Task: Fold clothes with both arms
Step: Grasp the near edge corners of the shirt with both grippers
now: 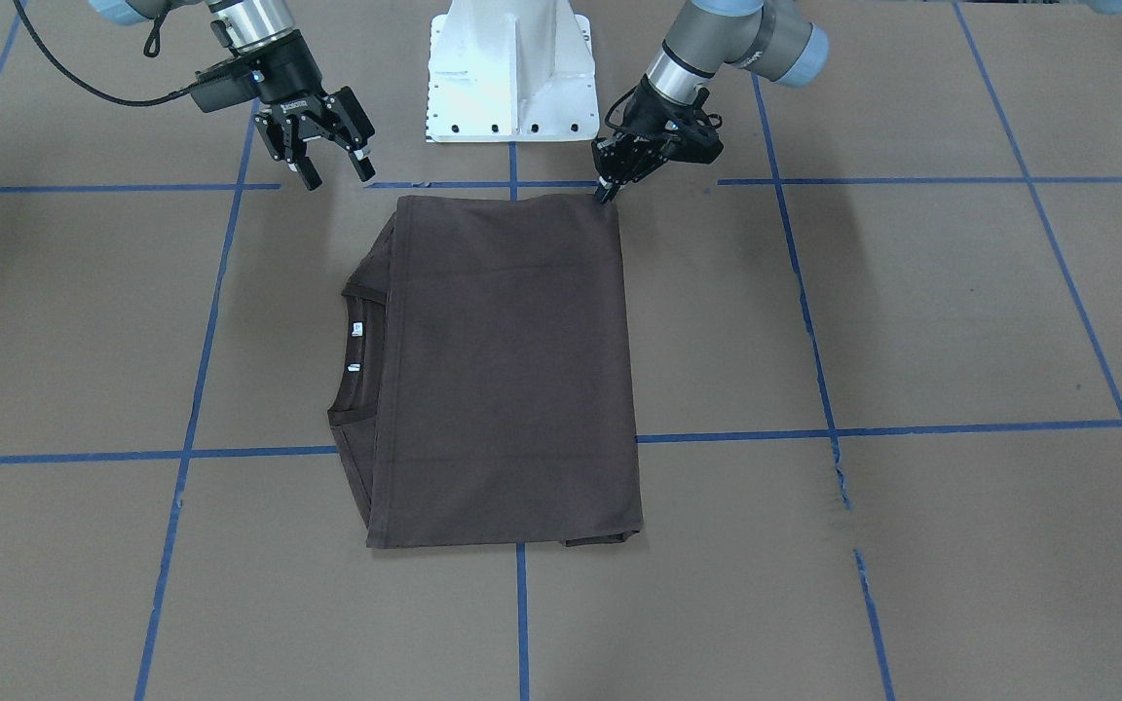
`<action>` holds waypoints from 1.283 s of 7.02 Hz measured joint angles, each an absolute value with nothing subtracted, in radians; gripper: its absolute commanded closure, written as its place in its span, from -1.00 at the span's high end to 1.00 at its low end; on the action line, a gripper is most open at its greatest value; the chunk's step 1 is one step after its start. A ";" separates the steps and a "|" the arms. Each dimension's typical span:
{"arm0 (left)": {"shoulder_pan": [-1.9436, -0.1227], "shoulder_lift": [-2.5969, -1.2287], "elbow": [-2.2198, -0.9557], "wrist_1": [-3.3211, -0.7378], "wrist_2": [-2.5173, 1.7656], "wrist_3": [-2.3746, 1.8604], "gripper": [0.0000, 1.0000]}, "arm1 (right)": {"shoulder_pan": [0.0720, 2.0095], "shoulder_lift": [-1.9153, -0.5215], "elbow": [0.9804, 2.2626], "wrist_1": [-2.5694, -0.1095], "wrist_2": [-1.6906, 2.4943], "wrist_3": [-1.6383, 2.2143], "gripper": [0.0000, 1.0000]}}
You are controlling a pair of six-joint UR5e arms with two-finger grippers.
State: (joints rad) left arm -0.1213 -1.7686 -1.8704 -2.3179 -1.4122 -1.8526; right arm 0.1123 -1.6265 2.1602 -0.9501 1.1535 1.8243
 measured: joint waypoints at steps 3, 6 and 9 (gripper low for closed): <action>-0.118 -1.770 -1.874 -2.317 -1.407 -1.852 -1.00 | 0.111 -1.402 2.131 -1.295 1.154 1.983 0.93; -0.115 -1.771 -1.876 -2.318 -1.408 -1.852 -1.00 | 0.107 -1.267 2.032 -1.522 1.178 2.029 0.93; -0.115 -1.774 -1.876 -2.318 -1.408 -1.850 -1.00 | 0.095 -1.259 2.005 -1.574 1.205 2.025 0.81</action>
State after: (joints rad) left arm -0.1151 -1.7744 -1.8760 -2.3178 -1.4082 -1.8502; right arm 0.0945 -1.2586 2.0047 -1.5741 1.2051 2.0251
